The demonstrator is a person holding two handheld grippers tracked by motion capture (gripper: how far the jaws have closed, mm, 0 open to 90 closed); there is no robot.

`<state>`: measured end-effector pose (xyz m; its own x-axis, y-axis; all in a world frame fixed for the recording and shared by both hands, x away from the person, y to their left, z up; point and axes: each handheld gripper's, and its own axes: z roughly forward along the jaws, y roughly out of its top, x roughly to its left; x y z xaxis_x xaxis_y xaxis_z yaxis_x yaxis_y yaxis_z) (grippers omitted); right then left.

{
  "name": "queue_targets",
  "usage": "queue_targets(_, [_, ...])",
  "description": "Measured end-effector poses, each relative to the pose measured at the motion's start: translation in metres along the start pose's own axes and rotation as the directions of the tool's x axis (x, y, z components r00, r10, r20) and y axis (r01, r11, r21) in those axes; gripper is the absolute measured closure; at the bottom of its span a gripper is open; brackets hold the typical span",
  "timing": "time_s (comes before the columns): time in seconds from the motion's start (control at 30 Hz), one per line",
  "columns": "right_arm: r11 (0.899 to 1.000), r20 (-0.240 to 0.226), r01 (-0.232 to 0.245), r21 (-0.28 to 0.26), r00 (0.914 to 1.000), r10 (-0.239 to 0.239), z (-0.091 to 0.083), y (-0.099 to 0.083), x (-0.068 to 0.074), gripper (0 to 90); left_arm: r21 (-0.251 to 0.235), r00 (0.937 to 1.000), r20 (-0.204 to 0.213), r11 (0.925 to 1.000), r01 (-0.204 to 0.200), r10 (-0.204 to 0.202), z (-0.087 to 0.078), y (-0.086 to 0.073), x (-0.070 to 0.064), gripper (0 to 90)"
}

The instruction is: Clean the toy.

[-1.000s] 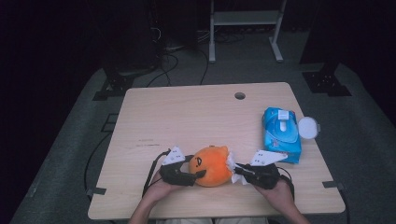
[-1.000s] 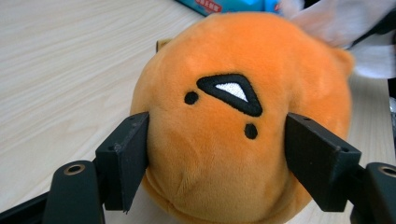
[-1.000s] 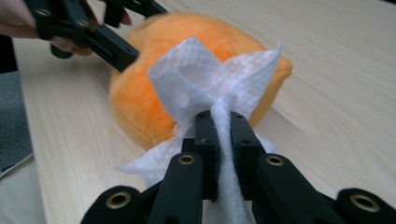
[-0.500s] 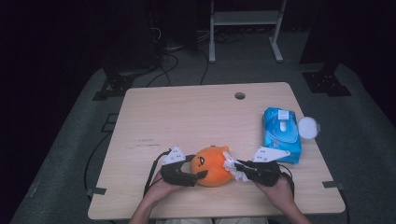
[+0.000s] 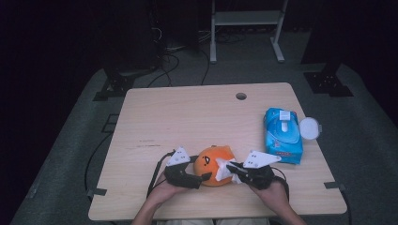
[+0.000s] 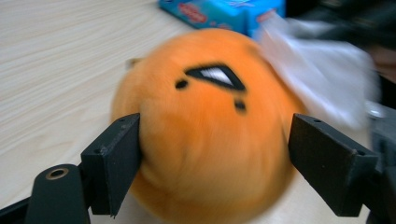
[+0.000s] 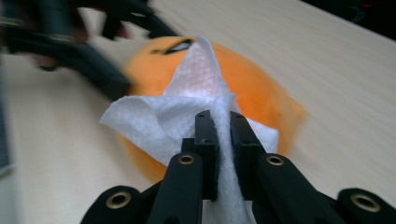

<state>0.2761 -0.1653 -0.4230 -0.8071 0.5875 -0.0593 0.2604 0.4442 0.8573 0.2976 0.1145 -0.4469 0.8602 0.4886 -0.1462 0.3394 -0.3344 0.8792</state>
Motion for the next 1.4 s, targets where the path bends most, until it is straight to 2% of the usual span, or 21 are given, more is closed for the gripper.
queue_targets(0.07, [0.999, 0.021, -0.034, -0.004, 0.9992, 0.034, -0.002, -0.002, -0.008, 83.3, 0.003, 0.9996, -0.02, 0.9998, -0.02, 0.02, 0.002, 0.001, -0.002, 22.6])
queue_targets(0.1, [1.0, 0.024, -0.031, -0.008, 0.9992, 0.031, -0.003, -0.002, -0.007, 83.1, 0.004, 0.9995, -0.028, 0.9999, -0.016, 0.016, 0.003, 0.002, -0.003, 24.5])
queue_targets(0.23, [0.998, 0.052, 0.064, 0.026, 0.9965, -0.066, 0.003, -0.001, 0.01, 77.9, 0.015, 0.9987, -0.047, 0.9997, -0.02, 0.021, 0.005, 0.001, -0.004, 27.1])
queue_targets(0.43, [0.997, -0.018, 0.074, 0.02, 0.9971, -0.074, 0.0, -0.004, 0.012, 57.5, 0.02, 0.9981, -0.051, 0.9993, -0.033, 0.034, 0.005, 0.001, -0.006, 27.0])
queue_targets(0.53, [0.995, 0.008, 0.099, 0.014, 0.995, -0.099, 0.003, -0.006, 0.02, 52.4, 0.027, 0.9982, -0.047, 0.999, -0.036, 0.037, 0.006, 0.001, -0.007, 27.1])
queue_targets(0.6, [0.996, 0.026, 0.094, 0.004, 0.9952, -0.094, 0.007, -0.004, 0.022, 54.5, 0.027, 0.9988, -0.041, 0.9993, -0.027, 0.028, 0.006, 0.001, -0.005, 26.9])
queue_targets(0.67, [0.993, 0.071, 0.117, 0.006, 0.9906, -0.117, 0.009, -0.003, 0.024, 65.4, 0.024, 0.9989, -0.04, 0.9995, -0.022, 0.023, 0.006, 0.001, -0.004, 26.3])
queue_targets(0.7, [0.994, 0.079, 0.109, 0.006, 0.9909, -0.109, 0.01, -0.003, 0.022, 70.0, 0.014, 0.9992, -0.039, 0.9999, -0.007, 0.008, 0.006, 0.0, -0.003, 25.1])
queue_targets(0.8, [0.998, 0.084, 0.067, 0.005, 0.9942, -0.067, 0.007, -0.003, 0.013, 77.6, 0.009, 0.9989, -0.046, 0.9999, -0.011, 0.011, 0.007, 0.001, -0.004, 23.6])
queue_targets(0.87, [0.999, 0.094, 0.054, -0.001, 0.9942, -0.054, 0.004, -0.002, 0.013, 78.5, 0.007, 0.9983, -0.057, 0.9999, -0.013, 0.014, 0.009, 0.001, -0.004, 23.7])
queue_targets(0.9, [0.998, 0.085, 0.062, -0.01, 0.9945, -0.061, 0.004, 0.0, 0.018, 78.5, 0.008, 0.9982, -0.056, 0.9998, -0.02, 0.02, 0.01, 0.002, -0.004, 24.1])
queue_targets(0.93, [0.997, 0.048, 0.074, -0.023, 0.9962, -0.072, 0.005, 0.002, 0.024, 78.5, 0.013, 0.9978, -0.058, 0.9994, -0.033, 0.033, 0.011, 0.002, -0.005, 24.4])
queue_targets(0.97, [0.995, 0.015, 0.095, -0.031, 0.9954, -0.095, 0.008, 0.004, 0.03, 78.4, 0.012, 0.9972, -0.064, 0.9992, -0.037, 0.038, 0.012, 0.003, -0.005, 24.6])
queue_targets(1.03, [0.988, 0.047, 0.154, -0.003, 0.987, -0.154, 0.013, 0.008, 0.036, 78.4, 0.009, 0.9971, -0.07, 0.9996, -0.027, 0.027, 0.011, 0.003, -0.004, 24.7])
queue_targets(1.07, [0.99, 0.043, 0.138, -0.007, 0.9896, -0.137, 0.013, 0.009, 0.031, 78.3, 0.005, 0.9976, -0.067, 0.9998, -0.02, 0.02, 0.011, 0.002, -0.004, 24.7])
queue_targets(1.1, [0.995, 0.041, 0.101, -0.017, 0.9942, -0.1, 0.011, 0.009, 0.023, 78.4, 0.003, 0.9974, -0.066, 0.9996, -0.028, 0.028, 0.01, 0.002, -0.004, 24.7])
queue_targets(1.2, [0.999, 0.073, 0.021, -0.026, 0.9971, -0.019, 0.004, 0.002, 0.004, 78.6, -0.006, 0.9969, -0.077, 0.9998, -0.017, 0.016, 0.011, 0.001, -0.004, 23.1])
queue_targets(1.27, [1.0, 0.072, -0.007, -0.024, 0.9974, 0.008, 0.0, -0.003, 0.001, 78.9, -0.004, 0.9961, -0.086, 0.9998, -0.019, 0.018, 0.013, 0.002, -0.005, 24.1])
queue_targets(1.33, [1.0, 0.049, 0.01, -0.023, 0.9988, -0.009, 0.0, -0.003, 0.01, 78.9, 0.007, 0.9949, -0.097, 0.9996, -0.029, 0.03, 0.013, 0.002, -0.004, 26.3])
queue_targets(1.4, [0.997, 0.048, 0.079, -0.01, 0.9958, -0.078, 0.003, -0.001, 0.022, 78.8, 0.009, 0.9949, -0.099, 0.9998, -0.019, 0.02, 0.012, 0.001, -0.003, 27.4])
